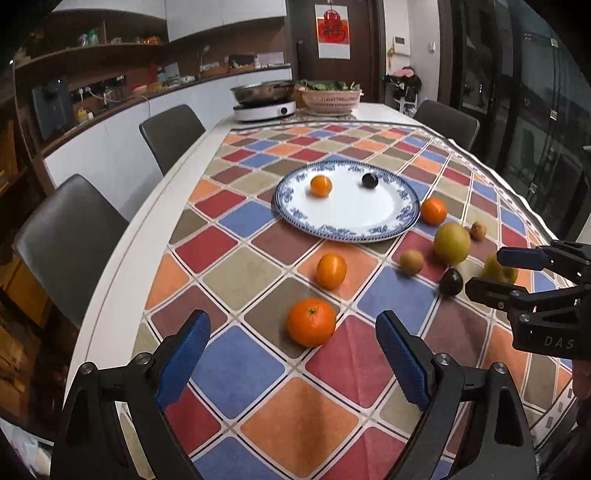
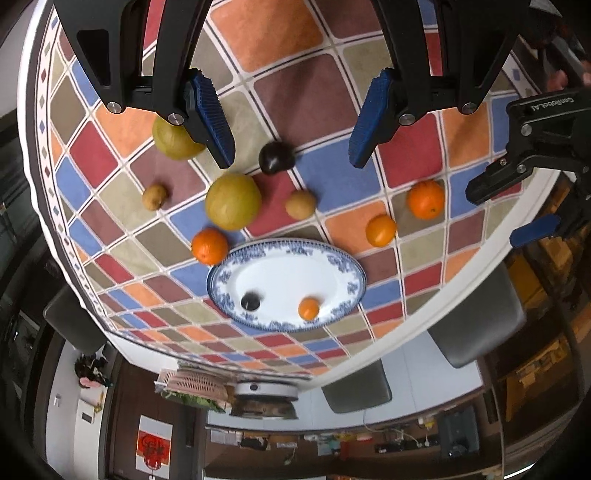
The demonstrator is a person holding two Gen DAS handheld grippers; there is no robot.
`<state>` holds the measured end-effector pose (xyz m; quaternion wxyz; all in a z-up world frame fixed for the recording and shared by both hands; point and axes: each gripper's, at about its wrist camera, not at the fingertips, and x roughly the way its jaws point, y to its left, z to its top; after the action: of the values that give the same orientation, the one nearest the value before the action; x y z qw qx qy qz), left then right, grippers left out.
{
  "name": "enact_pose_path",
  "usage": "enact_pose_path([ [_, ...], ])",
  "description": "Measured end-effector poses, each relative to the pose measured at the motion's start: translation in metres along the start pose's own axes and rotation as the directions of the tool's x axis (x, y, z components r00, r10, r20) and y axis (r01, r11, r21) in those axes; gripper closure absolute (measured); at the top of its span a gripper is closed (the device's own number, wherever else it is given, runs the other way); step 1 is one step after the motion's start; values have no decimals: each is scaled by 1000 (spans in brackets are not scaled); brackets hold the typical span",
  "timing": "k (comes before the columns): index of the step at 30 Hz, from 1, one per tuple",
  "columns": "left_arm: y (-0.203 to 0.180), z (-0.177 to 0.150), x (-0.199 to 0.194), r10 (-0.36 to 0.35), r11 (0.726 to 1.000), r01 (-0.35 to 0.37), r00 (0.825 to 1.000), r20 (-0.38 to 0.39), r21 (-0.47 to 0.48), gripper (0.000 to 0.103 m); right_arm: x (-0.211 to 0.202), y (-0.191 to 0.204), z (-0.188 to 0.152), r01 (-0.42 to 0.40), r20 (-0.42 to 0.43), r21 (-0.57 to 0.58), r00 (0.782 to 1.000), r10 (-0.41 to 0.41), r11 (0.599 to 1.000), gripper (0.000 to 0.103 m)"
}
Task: Organize fruits
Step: 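Grasp another dark plum with the right tool while the left tool grasps an orange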
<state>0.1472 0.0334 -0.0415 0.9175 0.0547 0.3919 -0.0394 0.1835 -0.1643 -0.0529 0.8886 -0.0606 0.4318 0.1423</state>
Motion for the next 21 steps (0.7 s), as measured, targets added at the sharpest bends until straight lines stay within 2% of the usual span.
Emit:
enact_pose_path([
  [8,4,-5,27,-26,1000,25,998,-65,-18,14,26,-2,-3,2,-65,0,998,-2,1000,38],
  [11,4,-6,36,-36,999,35,996,-86,-18,21,35,-4,-3,5,-85,6,996,-4,1000,39],
  [14,4,-7,44,-50,999,48,994,-97,-16,25,42,-6,-4,10,-101,3,995,-9,1000,46],
  [17,4,-7,51,-65,998,63,992,-112,-22,33,48,-7,-3,9,-112,1,994,-9,1000,47],
  [21,3,-7,60,-81,997,78,989,-126,-28,42,54,-8,-3,4,-119,1,993,-4,1000,53],
])
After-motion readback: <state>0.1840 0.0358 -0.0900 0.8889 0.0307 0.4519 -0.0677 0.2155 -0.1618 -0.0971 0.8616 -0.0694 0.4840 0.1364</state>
